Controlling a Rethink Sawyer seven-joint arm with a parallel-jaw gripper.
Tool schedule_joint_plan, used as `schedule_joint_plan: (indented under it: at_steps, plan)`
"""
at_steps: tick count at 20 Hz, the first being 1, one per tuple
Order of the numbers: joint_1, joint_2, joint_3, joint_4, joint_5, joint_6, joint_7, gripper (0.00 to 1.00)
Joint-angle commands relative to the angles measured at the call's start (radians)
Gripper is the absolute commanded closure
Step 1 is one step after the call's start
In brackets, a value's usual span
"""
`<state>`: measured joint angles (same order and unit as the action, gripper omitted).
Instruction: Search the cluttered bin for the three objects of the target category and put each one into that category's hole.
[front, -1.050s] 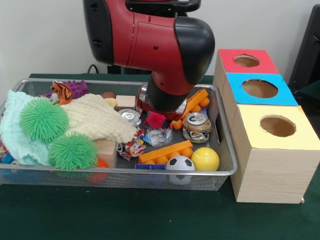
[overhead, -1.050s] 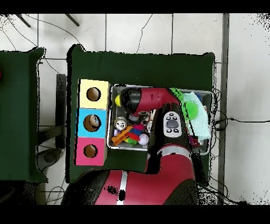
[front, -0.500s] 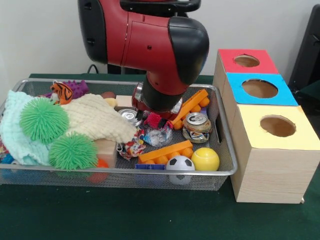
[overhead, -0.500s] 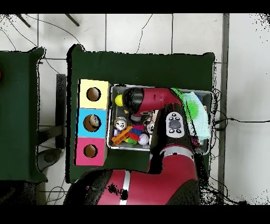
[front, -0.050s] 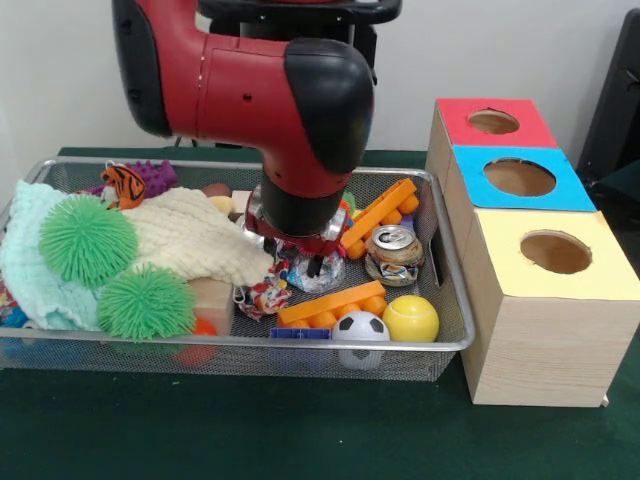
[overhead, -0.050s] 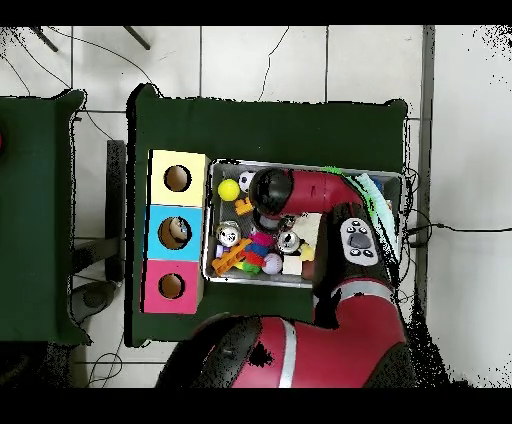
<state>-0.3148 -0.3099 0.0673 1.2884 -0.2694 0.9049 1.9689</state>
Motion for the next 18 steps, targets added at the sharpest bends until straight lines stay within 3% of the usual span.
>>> schedule_joint_plan:
  at_steps: [1,11,18]
  plan:
    - [-0.074,-0.031,0.178,0.125,0.02,-0.112,-0.149,0.0]
    - [-0.118,-0.113,0.27,0.208,0.052,-0.028,-0.145,0.0]
    - [-0.133,-0.114,0.297,0.222,0.053,0.046,-0.143,0.0]
